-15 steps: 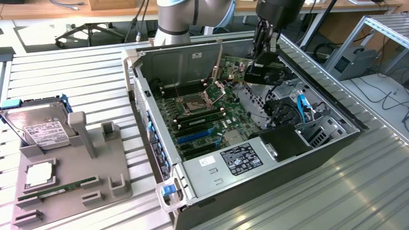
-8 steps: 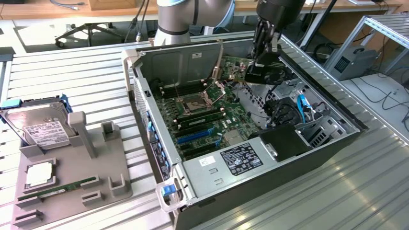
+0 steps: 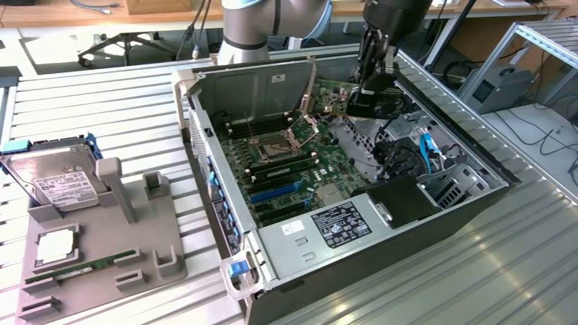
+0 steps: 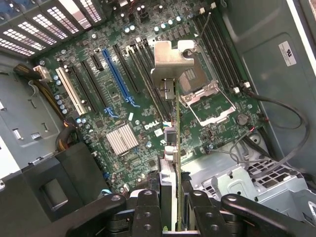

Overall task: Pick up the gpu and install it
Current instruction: 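Insert the gpu into the slot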

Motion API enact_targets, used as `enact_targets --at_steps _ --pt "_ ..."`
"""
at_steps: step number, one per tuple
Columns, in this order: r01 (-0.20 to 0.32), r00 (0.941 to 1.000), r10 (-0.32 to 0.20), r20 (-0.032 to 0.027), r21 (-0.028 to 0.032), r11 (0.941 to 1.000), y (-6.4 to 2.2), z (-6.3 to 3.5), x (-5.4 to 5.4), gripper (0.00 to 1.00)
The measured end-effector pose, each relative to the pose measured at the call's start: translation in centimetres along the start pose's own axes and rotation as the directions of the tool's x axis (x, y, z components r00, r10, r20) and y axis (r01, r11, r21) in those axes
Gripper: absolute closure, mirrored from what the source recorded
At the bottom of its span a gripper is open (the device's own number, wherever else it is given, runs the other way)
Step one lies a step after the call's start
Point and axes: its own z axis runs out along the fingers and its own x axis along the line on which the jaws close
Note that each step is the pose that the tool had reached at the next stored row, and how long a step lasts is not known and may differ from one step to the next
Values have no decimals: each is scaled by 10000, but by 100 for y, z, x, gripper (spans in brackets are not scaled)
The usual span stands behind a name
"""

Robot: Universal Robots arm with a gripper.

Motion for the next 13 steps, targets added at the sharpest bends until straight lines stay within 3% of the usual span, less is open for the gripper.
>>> enact_targets --at_steps 13 --pt "326 9995 -326 8 -9 9995 -15 1 -7 73"
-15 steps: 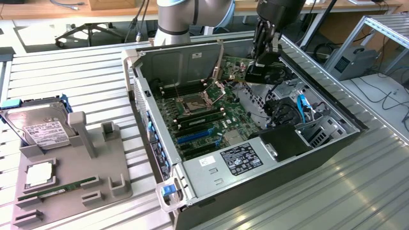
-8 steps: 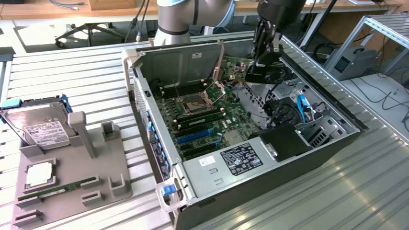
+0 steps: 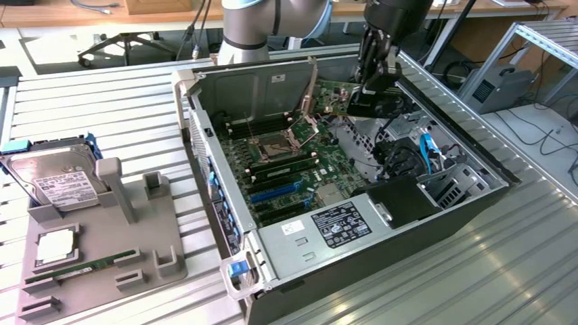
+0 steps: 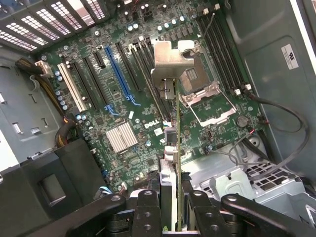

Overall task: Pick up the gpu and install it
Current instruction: 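Insert the gpu into the slot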

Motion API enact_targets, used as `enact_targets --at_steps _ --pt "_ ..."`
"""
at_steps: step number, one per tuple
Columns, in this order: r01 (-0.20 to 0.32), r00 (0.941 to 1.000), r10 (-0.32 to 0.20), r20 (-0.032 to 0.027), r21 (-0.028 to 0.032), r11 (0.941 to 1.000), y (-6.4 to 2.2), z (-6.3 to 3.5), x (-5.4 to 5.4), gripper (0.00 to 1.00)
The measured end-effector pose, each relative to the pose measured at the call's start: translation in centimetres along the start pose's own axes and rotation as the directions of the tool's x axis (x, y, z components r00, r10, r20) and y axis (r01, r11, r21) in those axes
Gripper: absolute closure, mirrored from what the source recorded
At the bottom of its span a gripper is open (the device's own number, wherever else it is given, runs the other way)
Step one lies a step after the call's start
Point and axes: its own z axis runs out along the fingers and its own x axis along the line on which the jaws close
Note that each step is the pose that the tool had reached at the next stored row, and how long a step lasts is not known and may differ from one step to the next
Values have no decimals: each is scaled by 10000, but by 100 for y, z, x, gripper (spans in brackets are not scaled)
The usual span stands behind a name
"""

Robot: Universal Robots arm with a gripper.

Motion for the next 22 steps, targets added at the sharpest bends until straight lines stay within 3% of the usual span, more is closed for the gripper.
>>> enact_targets --at_steps 22 --pt "529 9986 -529 14 -14 9986 -34 1 -15 73"
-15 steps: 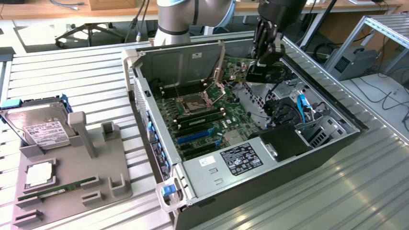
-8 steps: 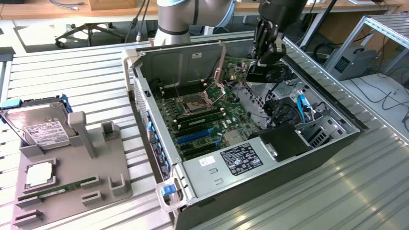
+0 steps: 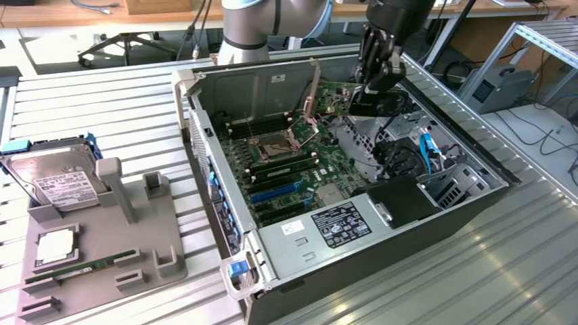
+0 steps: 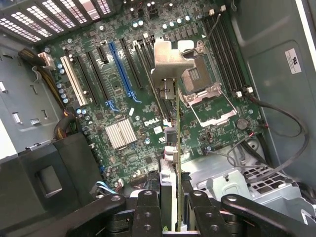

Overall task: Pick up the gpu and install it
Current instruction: 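Insert the gpu into the slot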

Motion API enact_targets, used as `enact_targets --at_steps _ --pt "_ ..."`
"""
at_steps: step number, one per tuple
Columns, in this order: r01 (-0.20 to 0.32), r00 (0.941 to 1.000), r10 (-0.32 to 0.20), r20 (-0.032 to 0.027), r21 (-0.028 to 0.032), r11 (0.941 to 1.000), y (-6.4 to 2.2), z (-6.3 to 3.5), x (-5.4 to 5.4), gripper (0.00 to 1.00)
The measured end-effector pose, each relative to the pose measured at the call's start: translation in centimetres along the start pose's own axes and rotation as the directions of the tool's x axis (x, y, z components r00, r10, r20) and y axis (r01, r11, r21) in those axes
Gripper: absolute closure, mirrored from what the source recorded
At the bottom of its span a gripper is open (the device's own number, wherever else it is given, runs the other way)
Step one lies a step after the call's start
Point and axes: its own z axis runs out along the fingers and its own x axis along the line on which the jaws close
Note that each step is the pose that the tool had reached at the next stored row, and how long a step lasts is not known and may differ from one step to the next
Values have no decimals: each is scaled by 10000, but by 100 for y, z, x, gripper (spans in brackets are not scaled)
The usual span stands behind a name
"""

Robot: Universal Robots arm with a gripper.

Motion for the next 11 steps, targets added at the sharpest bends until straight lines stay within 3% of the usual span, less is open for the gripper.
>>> enact_targets --at_steps 11 --pt "331 9995 -331 9 -9 9995 -15 0 -6 73"
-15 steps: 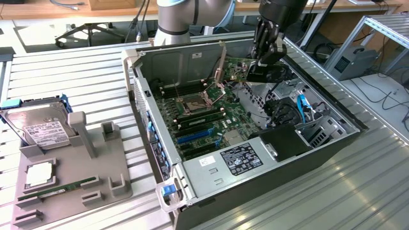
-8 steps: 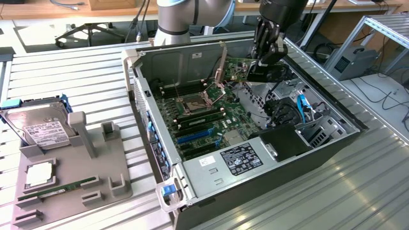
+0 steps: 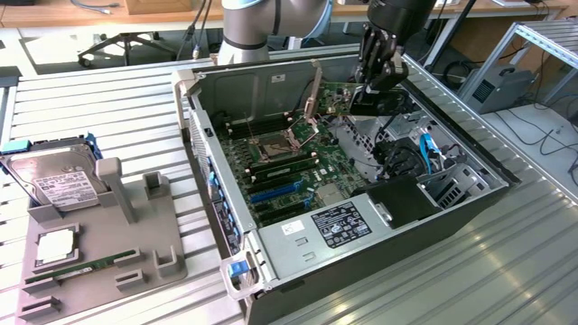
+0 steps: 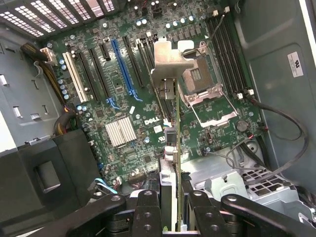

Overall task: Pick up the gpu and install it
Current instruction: 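Insert the gpu into the slot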

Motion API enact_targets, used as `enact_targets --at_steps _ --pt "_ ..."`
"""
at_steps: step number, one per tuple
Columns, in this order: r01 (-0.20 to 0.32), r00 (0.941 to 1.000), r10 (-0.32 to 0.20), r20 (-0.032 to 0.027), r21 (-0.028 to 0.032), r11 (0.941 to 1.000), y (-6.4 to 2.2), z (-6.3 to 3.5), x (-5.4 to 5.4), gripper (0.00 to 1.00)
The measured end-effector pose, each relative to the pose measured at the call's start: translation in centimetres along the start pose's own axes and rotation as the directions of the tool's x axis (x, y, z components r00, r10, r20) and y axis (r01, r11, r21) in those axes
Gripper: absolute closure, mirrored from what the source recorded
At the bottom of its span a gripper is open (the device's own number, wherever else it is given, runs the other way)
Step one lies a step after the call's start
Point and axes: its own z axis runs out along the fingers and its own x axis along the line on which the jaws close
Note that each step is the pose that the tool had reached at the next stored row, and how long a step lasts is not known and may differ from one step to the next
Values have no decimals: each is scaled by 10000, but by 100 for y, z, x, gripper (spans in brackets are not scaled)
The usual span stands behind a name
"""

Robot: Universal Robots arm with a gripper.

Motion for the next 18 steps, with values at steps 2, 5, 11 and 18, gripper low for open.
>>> enact_targets --at_steps 2,5,11,18 --pt "49 10000 -49 1 -1 10000 -2 0 -1 73" --pt "136 9999 -136 3 -4 9999 -6 0 -2 73" --pt "312 9995 -312 8 -9 9995 -14 1 -5 73" --pt "485 9988 -485 13 -13 9988 -23 1 -8 73"
